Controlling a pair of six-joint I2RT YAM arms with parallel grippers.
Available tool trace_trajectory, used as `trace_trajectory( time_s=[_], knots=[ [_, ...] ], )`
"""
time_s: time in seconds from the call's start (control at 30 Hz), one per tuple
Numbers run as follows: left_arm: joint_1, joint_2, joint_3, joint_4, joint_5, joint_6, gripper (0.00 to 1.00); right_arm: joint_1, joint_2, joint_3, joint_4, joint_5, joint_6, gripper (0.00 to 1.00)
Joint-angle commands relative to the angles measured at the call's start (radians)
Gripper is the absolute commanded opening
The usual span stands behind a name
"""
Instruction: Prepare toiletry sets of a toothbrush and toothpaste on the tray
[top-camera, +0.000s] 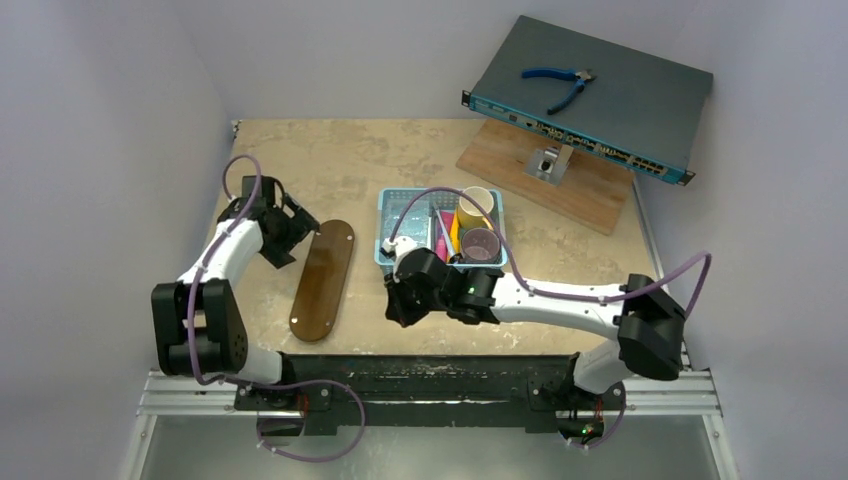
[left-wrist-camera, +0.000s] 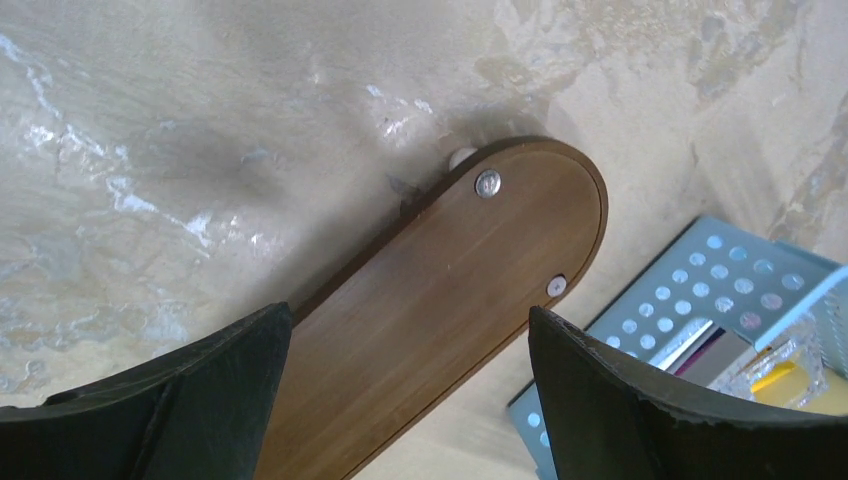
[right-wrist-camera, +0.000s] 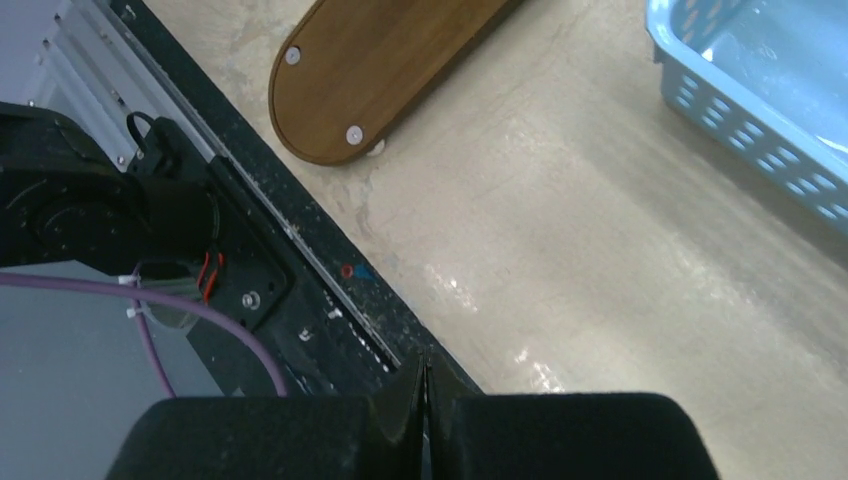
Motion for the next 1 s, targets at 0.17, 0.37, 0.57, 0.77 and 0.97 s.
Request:
trace_trajectory(
  time_s=[0.17,0.37,0.57,0.77,0.97],
  knots=[
    [0.018,0.152,0.124,0.083,0.001,-0.007,0.87,0.048,0.167,0.149,0.096,0.031,0.041,0.00],
    [0.018,0.241,0.174,0.137,0.053,0.005,0.87,0.061,0.271,0.213,0.102,0.014,0.047,0.00],
    [0.018,0.316,0.220,0.164,0.097,0.004,0.83,0.066,0.356,0.264,0.115,0.017,0.062,0.00],
    [0.017,0.373,0.258,0.180,0.135,0.018,0.81,0.068,0.429,0.297,0.119,0.019,0.075,0.00],
    [0.017,0.399,0.259,0.221,0.187,0.028,0.78,0.069,0.509,0.347,0.119,0.014,0.086,0.00]
  ],
)
